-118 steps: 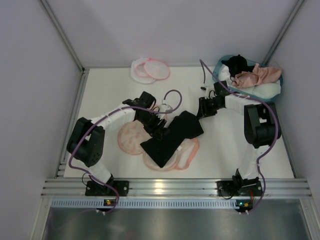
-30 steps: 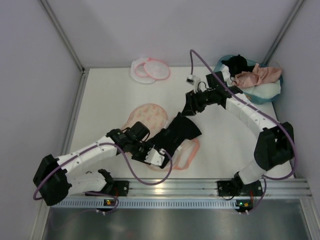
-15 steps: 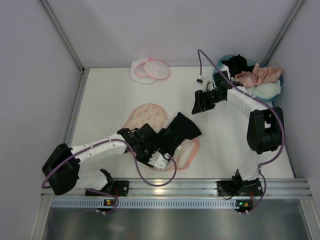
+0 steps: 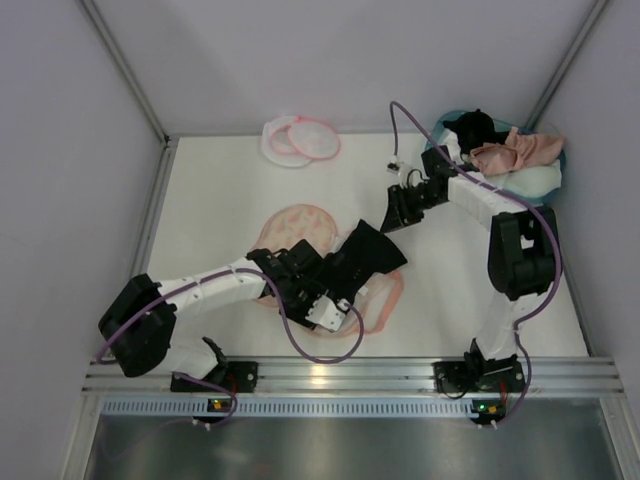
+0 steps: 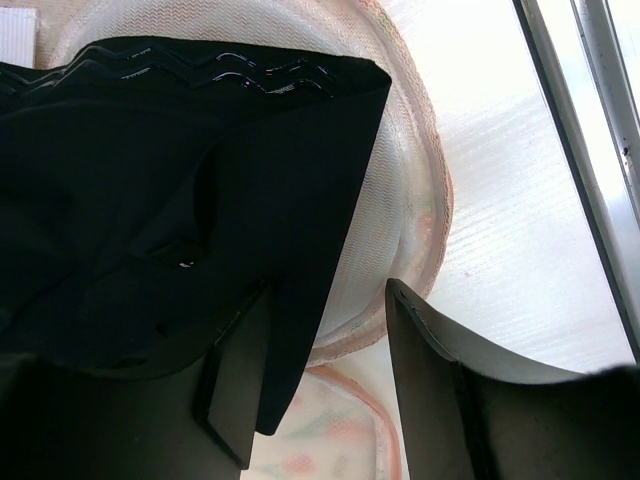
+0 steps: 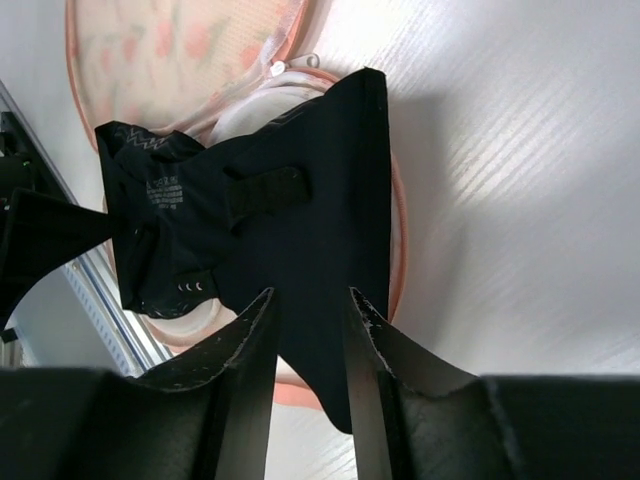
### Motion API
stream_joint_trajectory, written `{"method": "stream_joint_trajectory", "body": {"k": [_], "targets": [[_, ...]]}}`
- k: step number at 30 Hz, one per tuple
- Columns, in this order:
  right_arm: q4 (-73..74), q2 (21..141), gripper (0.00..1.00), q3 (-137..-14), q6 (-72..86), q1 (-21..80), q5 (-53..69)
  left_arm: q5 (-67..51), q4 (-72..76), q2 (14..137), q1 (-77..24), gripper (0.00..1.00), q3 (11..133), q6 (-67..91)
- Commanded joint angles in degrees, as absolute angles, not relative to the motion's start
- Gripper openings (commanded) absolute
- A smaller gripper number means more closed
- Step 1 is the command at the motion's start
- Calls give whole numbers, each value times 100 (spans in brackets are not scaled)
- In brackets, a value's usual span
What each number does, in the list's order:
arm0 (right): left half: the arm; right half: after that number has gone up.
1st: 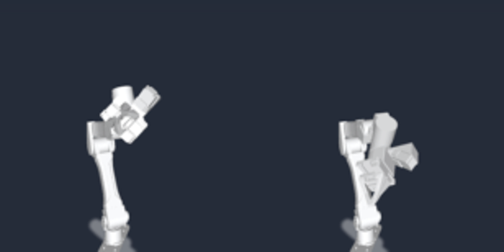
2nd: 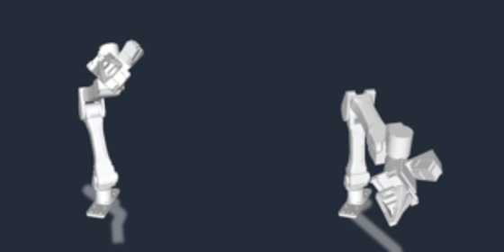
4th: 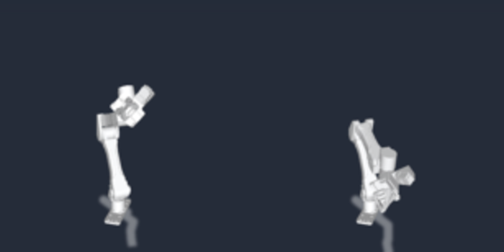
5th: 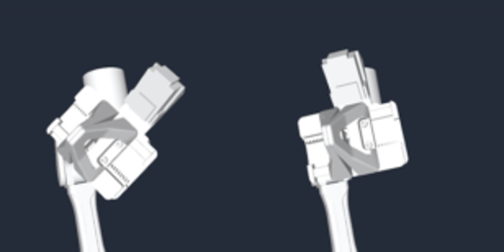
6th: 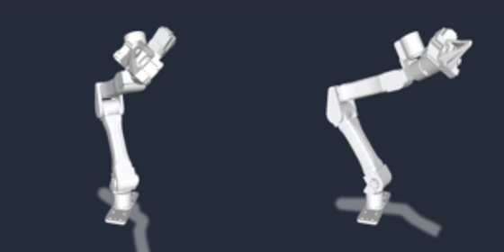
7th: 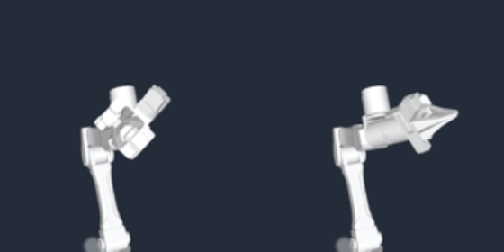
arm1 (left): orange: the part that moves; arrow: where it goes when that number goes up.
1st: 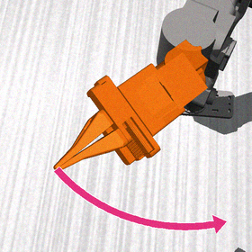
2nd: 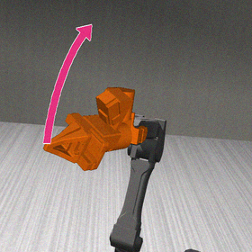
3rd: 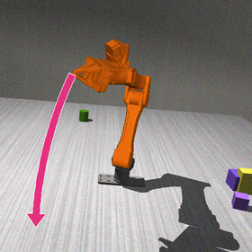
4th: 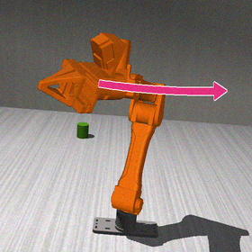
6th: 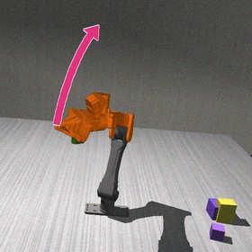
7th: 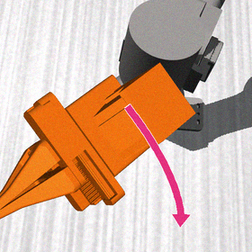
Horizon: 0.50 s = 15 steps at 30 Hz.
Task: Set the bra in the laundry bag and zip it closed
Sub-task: Adjust the bra at the center of the board.
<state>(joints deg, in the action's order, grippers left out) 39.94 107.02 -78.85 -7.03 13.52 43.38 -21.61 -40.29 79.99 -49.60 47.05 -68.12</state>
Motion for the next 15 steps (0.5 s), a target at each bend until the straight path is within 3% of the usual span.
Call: {"method": "stream_joint_trajectory", "body": {"k": [1,15], "targets": [[4087,10723,31,-7989,-879,1441,4588,-2408,-3911,7823,-4992,55,4887,-6917],[4131,10740,28,-8016,-967,1608,4632,-2224,-3902,8111,-4975,54,5721,-6952]]}}
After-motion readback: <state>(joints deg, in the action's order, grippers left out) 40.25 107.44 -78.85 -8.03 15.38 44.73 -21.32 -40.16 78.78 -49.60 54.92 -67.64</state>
